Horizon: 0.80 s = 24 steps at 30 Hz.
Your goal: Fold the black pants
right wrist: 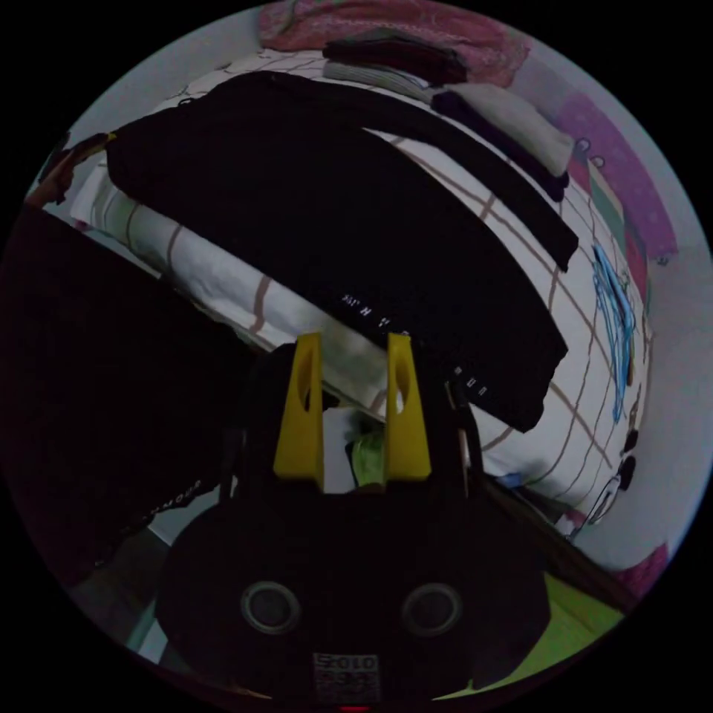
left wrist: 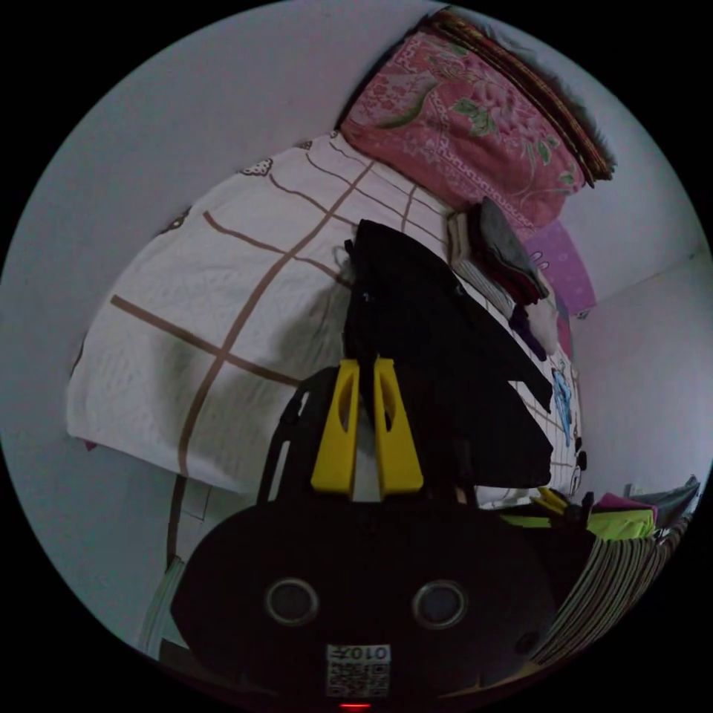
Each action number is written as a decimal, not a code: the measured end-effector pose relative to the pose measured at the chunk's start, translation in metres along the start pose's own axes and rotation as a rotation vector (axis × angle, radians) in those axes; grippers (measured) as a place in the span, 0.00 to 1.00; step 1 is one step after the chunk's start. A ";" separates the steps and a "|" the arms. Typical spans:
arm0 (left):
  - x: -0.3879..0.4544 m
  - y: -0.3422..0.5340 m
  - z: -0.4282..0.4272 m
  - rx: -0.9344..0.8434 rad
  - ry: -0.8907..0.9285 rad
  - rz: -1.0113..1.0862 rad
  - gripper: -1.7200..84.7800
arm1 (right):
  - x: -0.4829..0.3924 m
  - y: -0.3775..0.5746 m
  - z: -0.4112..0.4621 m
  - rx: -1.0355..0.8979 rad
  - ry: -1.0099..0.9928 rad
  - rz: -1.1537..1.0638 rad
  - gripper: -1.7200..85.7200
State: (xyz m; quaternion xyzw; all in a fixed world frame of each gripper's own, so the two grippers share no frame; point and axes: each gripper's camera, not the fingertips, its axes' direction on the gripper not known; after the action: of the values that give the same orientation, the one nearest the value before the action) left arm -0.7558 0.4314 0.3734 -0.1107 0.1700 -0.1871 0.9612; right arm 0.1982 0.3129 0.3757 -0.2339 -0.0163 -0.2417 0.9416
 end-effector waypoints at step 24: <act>-0.013 0.039 -0.015 -0.045 -0.098 0.082 0.05 | 0.046 0.060 0.099 -0.058 0.028 -0.310 0.15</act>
State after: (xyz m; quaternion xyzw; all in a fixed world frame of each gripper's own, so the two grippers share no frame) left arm -0.7600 0.4693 0.3526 -0.1341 0.1311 -0.1379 0.9725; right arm 0.2747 0.3836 0.4444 -0.2523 -0.0320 -0.3878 0.8860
